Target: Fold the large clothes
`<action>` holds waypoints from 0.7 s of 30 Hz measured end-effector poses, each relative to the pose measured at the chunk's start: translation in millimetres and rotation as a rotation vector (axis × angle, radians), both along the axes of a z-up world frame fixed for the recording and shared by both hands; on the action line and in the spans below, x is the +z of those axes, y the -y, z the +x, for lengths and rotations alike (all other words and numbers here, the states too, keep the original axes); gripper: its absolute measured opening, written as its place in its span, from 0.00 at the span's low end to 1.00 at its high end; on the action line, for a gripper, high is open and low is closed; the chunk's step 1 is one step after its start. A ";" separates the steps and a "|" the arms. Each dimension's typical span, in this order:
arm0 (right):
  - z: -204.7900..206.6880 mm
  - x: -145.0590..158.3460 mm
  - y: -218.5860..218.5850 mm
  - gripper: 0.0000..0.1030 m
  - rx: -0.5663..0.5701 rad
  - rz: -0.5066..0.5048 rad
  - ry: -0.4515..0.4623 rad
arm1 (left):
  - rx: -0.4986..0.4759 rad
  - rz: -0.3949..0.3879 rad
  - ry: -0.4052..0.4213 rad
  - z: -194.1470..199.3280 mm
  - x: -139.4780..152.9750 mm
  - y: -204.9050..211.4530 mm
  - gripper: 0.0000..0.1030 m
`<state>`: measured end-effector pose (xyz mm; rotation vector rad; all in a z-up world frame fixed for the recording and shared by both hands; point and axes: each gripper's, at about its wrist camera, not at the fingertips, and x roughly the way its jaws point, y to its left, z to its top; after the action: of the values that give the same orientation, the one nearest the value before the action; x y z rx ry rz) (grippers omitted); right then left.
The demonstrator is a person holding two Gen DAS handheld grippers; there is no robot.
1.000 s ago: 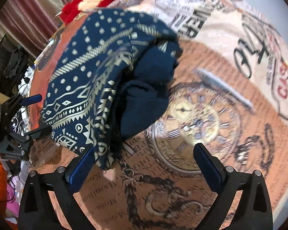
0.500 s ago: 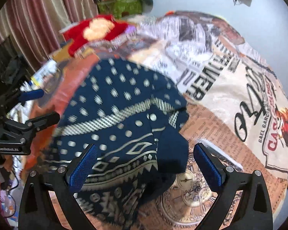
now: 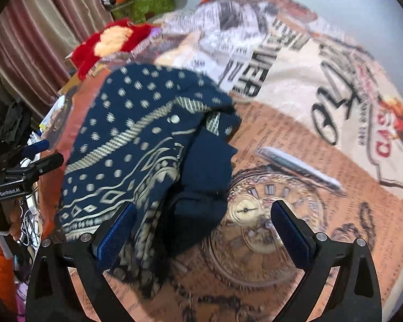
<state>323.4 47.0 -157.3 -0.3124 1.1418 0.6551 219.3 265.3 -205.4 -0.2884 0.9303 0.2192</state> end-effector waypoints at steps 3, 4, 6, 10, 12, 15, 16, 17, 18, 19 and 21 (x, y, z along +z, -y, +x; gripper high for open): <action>-16.6 33.0 8.4 0.97 0.014 0.047 0.075 | -0.004 0.034 0.092 -18.2 38.6 11.2 0.92; -20.6 44.0 11.1 0.97 0.015 0.064 0.099 | -0.008 0.042 0.123 -23.6 50.7 15.2 0.92; -35.8 74.2 17.4 0.97 0.016 0.115 0.168 | -0.018 0.056 0.195 -37.0 78.4 25.2 0.92; -65.8 131.3 30.2 0.97 0.012 0.237 0.310 | -0.039 0.085 0.343 -63.9 132.4 48.8 0.92; -84.3 160.0 38.5 0.97 0.008 0.302 0.389 | -0.052 0.099 0.431 -82.7 158.2 63.5 0.92; -115.1 196.1 52.0 0.97 0.000 0.391 0.489 | -0.070 0.143 0.542 -108.7 190.6 87.0 0.92; -121.5 202.6 55.0 0.97 -0.003 0.410 0.509 | -0.072 0.159 0.577 -119.6 200.0 96.2 0.92; -133.9 213.8 61.2 0.97 -0.013 0.442 0.547 | -0.072 0.174 0.611 -129.3 208.0 104.3 0.92; -141.6 220.1 65.1 0.97 -0.021 0.462 0.570 | -0.070 0.182 0.635 -137.7 213.1 110.7 0.92; -152.8 228.5 70.2 0.97 -0.031 0.489 0.602 | -0.069 0.187 0.657 -144.9 217.1 116.4 0.92; -170.5 239.1 79.3 0.97 -0.046 0.528 0.646 | -0.058 0.199 0.700 -159.8 223.3 128.1 0.92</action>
<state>152.9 -32.3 81.8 -0.0314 0.3362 0.7185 59.4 137.3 17.9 -0.1343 0.2210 0.1390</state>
